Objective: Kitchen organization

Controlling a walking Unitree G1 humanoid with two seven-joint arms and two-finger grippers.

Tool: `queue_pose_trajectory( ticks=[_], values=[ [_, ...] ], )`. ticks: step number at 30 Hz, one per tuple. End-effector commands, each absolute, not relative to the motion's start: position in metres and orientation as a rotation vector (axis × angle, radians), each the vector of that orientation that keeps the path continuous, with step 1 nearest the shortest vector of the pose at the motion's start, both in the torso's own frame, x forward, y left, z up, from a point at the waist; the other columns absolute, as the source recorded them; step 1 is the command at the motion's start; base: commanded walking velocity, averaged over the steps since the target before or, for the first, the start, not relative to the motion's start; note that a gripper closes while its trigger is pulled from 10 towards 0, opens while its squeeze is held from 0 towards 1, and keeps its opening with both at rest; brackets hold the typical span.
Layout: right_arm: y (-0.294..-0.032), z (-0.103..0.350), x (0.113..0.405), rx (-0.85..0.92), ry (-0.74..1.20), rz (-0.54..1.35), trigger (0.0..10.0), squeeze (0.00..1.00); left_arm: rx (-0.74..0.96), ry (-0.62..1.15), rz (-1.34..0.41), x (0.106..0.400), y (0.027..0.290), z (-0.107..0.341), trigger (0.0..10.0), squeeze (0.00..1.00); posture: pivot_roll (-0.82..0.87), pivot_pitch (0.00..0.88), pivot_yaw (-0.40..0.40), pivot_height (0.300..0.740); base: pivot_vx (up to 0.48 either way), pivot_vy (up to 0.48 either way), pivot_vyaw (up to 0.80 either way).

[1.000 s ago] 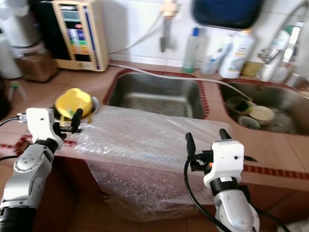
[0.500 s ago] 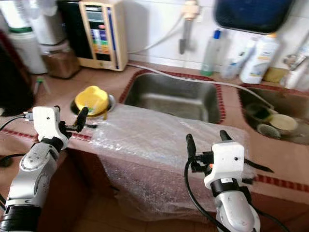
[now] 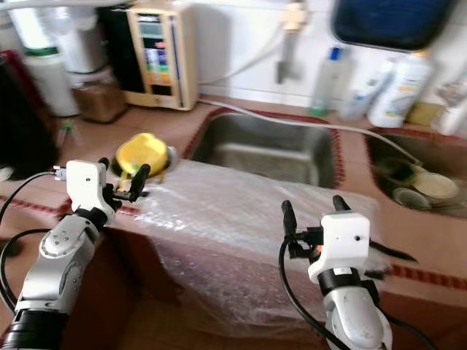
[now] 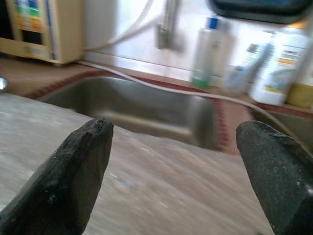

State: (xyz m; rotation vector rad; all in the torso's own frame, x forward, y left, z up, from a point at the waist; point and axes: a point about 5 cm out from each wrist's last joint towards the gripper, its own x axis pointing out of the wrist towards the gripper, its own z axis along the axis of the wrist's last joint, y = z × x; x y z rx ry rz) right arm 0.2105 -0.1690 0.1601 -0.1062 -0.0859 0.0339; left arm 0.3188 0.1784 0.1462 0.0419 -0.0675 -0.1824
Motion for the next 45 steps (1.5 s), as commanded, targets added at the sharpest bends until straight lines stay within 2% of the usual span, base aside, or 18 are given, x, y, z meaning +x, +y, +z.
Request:
queue_pose_trajectory(
  ticks=[1,14,19,45],
  values=[
    [-0.169,0.162,0.210,-0.110,-0.092,0.028,10.0,0.00,0.048,-0.076,-0.185,0.320,0.180,0.148,10.0,0.00,0.03,0.000,-0.010,0.740,0.000,0.000,0.00],
    [-0.167,0.163,0.211,-0.125,-0.102,0.042,10.0,0.00,0.010,-0.123,-0.224,0.318,0.179,0.157,10.0,0.00,0.04,0.000,-0.010,0.740,0.000,0.000,0.00],
    [-0.168,0.166,0.210,-0.130,-0.114,0.037,10.0,0.00,-0.021,-0.155,-0.245,0.318,0.173,0.169,10.0,0.00,0.03,0.000,-0.010,0.740,0.263,0.000,0.00],
    [-0.167,0.163,0.209,-0.140,-0.103,0.045,10.0,0.00,-0.020,-0.123,-0.276,0.313,0.171,0.163,10.0,0.00,0.03,0.000,-0.012,0.740,0.353,0.000,0.00]
  ],
)
